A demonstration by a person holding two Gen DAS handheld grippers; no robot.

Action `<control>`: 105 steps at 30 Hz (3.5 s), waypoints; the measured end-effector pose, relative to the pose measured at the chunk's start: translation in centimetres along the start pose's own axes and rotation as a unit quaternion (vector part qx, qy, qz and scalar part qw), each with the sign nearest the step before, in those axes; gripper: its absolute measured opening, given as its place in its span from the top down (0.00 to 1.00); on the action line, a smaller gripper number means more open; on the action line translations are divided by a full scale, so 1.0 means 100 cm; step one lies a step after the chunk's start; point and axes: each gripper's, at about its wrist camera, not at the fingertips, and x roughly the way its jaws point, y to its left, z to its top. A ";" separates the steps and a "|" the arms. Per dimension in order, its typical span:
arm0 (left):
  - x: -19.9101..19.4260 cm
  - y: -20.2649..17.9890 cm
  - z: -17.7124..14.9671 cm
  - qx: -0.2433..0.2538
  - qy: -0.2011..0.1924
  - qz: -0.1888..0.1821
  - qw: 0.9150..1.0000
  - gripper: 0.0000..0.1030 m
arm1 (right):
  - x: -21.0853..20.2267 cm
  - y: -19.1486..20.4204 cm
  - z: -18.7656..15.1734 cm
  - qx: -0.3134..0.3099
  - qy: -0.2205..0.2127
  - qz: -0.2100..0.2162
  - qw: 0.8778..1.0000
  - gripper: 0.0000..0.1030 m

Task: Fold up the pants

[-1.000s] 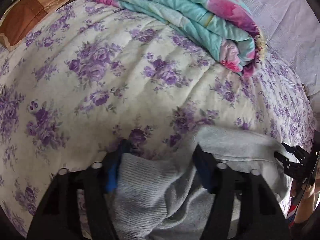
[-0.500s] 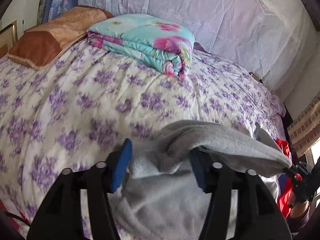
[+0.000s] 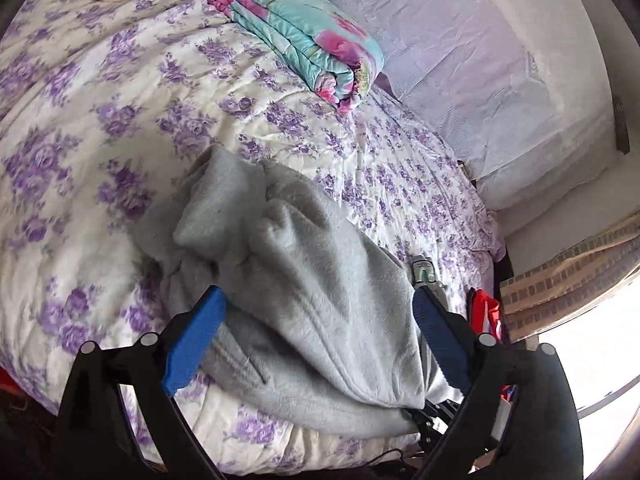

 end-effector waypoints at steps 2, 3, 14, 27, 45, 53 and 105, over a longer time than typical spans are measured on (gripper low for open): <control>0.024 0.011 0.008 -0.044 0.016 0.012 0.999 0.10 | 0.000 0.000 -0.001 0.003 -0.001 -0.001 1.000 0.88; 0.032 0.016 0.011 -0.061 0.021 0.005 0.998 0.11 | 0.000 -0.001 0.000 0.008 -0.001 0.002 1.000 0.88; 0.014 0.032 -0.005 -0.087 0.050 0.024 0.995 0.29 | -0.025 -0.029 0.013 0.074 -0.037 0.039 0.996 0.88; 0.023 -0.003 0.022 -0.038 0.000 -0.023 0.999 0.83 | -0.032 -0.025 0.015 0.078 -0.048 0.035 0.995 0.89; -0.049 0.002 -0.045 0.087 -0.062 0.193 0.975 0.38 | -0.095 -0.008 0.045 0.041 -0.117 -0.044 0.991 0.03; 0.005 -0.071 -0.065 0.179 -0.043 0.141 0.973 0.21 | 0.035 -0.075 0.113 0.112 0.054 -0.231 0.965 0.04; 0.082 -0.059 -0.095 0.199 0.007 0.161 0.967 0.05 | -0.134 -0.235 -0.186 0.554 -0.100 -0.119 0.818 0.58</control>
